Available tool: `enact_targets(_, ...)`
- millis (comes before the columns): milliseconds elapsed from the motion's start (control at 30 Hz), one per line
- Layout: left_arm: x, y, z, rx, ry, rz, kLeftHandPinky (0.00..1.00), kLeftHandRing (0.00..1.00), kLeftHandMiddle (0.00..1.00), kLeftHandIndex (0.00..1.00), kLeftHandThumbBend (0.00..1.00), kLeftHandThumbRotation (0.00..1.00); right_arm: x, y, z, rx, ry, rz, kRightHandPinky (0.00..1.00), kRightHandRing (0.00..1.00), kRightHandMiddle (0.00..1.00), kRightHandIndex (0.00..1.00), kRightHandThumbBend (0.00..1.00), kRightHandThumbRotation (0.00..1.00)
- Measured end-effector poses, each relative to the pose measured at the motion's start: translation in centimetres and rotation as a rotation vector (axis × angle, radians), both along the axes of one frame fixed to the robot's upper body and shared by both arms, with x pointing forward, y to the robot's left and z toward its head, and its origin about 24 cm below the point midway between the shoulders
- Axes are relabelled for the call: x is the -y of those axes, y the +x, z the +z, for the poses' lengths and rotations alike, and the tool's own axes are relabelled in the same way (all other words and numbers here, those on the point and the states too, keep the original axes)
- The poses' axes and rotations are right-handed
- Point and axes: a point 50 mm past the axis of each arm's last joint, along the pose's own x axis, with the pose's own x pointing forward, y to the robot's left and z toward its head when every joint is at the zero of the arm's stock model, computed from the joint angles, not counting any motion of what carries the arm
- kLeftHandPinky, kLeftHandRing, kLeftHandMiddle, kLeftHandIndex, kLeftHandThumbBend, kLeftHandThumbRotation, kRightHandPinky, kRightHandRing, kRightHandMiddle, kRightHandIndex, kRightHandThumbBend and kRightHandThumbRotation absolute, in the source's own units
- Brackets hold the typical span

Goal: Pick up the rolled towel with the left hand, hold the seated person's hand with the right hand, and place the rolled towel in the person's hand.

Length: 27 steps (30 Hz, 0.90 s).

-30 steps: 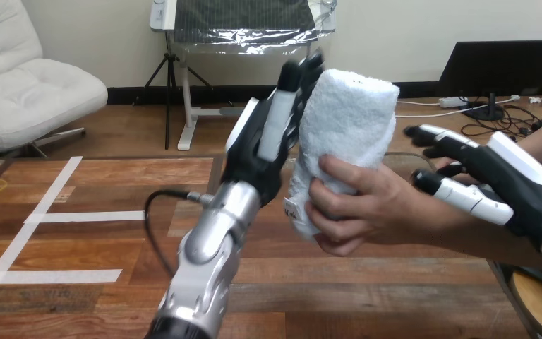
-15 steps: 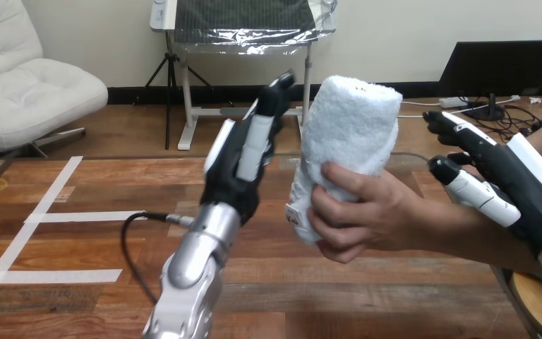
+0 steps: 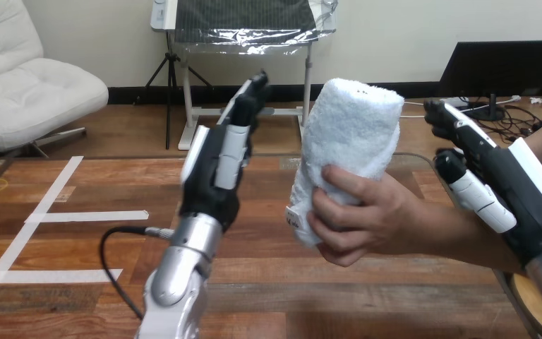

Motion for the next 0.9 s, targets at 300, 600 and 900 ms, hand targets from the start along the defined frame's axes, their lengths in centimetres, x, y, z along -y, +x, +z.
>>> enact_targets(300, -0.9, -1.0, 0.7, 0.048, -0.008, 0.021, 1.0, 0.97, 0.94, 0.9, 0.88, 1.0, -0.7, -0.8, 0.8, 0.085, 0.074, 0.035, 0.86, 0.93, 0.92, 0.93, 0.94, 1.0)
enact_targets(600, -1.7, -2.3, 1.5, 0.1, -0.016, 0.036, 1.0, 0.93, 0.92, 0.89, 0.87, 1.0, -1.2, -1.9, 1.7, 0.153, 0.135, 0.054, 0.88, 0.92, 0.92, 0.92, 0.93, 1.0)
enact_targets(900, -2.5, -3.8, 2.4, 0.129, -0.05, 0.034, 0.94, 0.89, 0.89, 0.87, 0.87, 1.0, -1.8, -3.4, 2.0, 0.202, 0.203, 0.054, 0.87, 0.9, 0.89, 0.9, 0.91, 1.0)
